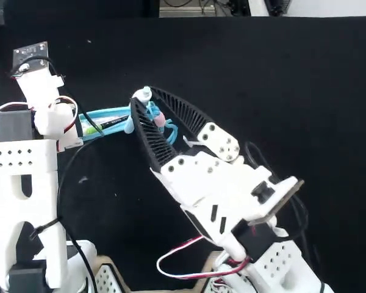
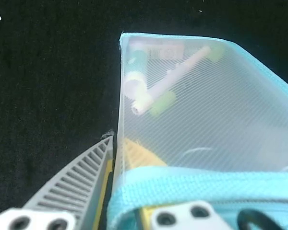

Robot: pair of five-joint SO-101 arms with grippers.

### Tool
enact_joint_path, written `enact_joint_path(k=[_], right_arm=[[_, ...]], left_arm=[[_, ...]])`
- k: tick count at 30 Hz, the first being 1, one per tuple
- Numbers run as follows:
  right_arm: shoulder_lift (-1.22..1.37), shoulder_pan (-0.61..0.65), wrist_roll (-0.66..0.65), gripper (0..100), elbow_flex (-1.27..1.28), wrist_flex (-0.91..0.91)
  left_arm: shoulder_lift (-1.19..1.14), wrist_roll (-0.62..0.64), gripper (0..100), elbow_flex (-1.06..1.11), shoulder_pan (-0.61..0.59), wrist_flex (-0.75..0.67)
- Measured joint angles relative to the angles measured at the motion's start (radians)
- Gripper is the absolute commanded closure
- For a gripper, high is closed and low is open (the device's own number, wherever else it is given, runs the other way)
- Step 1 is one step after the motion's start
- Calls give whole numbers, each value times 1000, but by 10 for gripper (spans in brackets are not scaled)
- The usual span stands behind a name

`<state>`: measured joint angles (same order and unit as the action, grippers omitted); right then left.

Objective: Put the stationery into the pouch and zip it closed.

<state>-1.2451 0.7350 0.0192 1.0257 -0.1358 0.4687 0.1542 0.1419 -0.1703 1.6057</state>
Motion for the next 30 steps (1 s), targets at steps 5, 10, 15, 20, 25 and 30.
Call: enact_joint_path(k=[5,10,15,20,25,30], right_arm=[[129,0,0,988,-25,-78],[241,0,0,988,-61,-121],[281,0,0,988,-66,-124],[281,2,0,986,17,-126],[281,2,-2,889,52,-46],[281,46,0,766,-58,272]], left_arm=[[0,0,970,0,0,0],[0,0,970,0,0,0],[0,0,970,0,0,0],[0,0,970,3,0,0],[0,0,970,3,0,0],[0,0,970,3,0,0]])
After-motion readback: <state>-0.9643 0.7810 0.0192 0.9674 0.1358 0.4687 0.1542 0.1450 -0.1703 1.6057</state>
